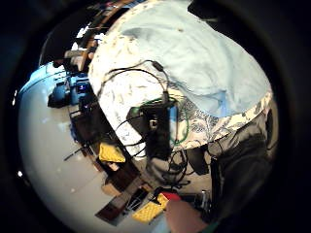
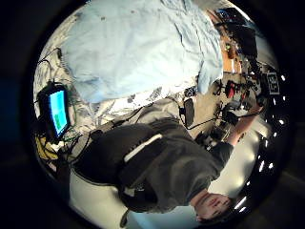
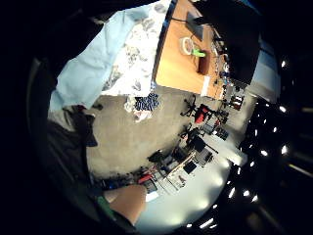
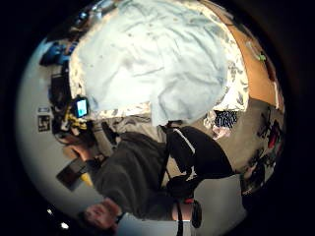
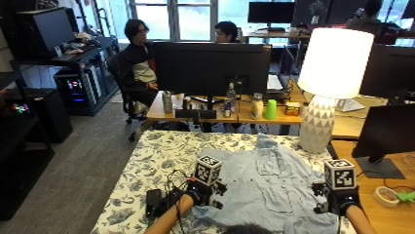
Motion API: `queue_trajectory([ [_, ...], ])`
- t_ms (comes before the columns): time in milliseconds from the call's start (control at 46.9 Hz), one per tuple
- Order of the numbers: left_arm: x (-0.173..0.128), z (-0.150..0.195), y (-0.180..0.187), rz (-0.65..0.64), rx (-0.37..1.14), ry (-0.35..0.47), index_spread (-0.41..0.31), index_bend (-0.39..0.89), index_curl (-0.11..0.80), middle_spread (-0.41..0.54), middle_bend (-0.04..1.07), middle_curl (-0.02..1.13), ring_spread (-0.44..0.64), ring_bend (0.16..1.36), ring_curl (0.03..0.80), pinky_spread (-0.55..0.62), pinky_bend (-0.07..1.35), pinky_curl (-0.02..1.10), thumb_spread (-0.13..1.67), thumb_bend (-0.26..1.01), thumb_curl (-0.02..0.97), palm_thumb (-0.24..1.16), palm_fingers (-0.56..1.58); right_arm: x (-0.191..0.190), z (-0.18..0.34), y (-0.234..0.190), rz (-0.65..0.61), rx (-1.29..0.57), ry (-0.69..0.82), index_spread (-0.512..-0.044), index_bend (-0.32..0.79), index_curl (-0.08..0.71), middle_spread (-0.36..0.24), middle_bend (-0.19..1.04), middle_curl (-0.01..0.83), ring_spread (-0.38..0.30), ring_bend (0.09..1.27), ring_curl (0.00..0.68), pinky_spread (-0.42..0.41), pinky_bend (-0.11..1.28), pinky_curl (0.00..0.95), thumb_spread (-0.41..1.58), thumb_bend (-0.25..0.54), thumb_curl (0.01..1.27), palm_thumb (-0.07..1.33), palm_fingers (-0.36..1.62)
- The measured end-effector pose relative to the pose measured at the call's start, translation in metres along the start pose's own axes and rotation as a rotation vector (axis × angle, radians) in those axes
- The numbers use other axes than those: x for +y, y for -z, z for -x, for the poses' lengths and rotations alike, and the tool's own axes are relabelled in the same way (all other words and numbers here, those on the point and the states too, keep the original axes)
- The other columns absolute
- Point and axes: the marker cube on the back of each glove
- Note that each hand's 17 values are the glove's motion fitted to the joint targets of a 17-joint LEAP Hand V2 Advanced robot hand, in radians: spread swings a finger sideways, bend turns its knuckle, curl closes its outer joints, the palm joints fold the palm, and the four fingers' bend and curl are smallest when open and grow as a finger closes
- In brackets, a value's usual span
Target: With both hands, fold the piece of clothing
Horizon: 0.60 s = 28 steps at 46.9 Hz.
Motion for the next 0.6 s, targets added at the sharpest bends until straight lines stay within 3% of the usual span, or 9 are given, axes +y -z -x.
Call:
queue_trajectory([
  [107,-0.023,-0.005,-0.039,0.031,0.009,-0.038,0.059,0.08,0.193,0.269,0.18,0.26,0.34,0.75,0.285,0.39,0.6,0.33,0.93,-0.04,0.22,0.06,-0.03,-0.012,0.001,-0.033,0.038,0.009,0.011,-0.363,0.06,0.123,0.001,0.2,0.333,0.098,0.55,0.312,0.229,0.68,0.368,1.1,0.005,0.23,0.56,0.18],
  [256,-0.032,-0.008,-0.07,0.035,-0.01,-0.05,0.069,0.06,0.16,0.275,0.18,0.27,0.34,0.78,0.293,0.39,0.63,0.34,0.89,-0.03,0.236,0.04,-0.07,-0.024,0.0,-0.069,0.053,0.013,0.013,-0.368,0.07,0.116,0.008,0.2,0.339,0.102,0.56,0.318,0.232,0.72,0.377,1.07,-0.013,0.25,0.59,0.15],
  [491,-0.043,-0.01,-0.104,0.057,-0.022,-0.055,0.083,0.05,0.113,0.283,0.18,0.27,0.34,0.8,0.3,0.38,0.67,0.35,0.84,-0.03,0.264,0.05,-0.1,-0.042,-0.01,-0.118,0.106,-0.04,-0.004,-0.366,0.09,0.112,0.011,0.2,0.345,0.111,0.57,0.319,0.231,0.76,0.379,1.04,-0.021,0.27,0.61,0.11],
  [597,-0.047,-0.008,-0.113,0.048,-0.033,-0.042,0.079,0.11,0.123,0.256,0.19,0.28,0.32,0.78,0.294,0.37,0.65,0.35,0.84,-0.01,0.28,0.11,-0.05,-0.049,-0.017,-0.137,0.164,-0.055,-0.009,-0.364,0.08,0.111,0.011,0.2,0.349,0.112,0.57,0.319,0.23,0.77,0.377,1.02,-0.022,0.27,0.62,0.11],
])
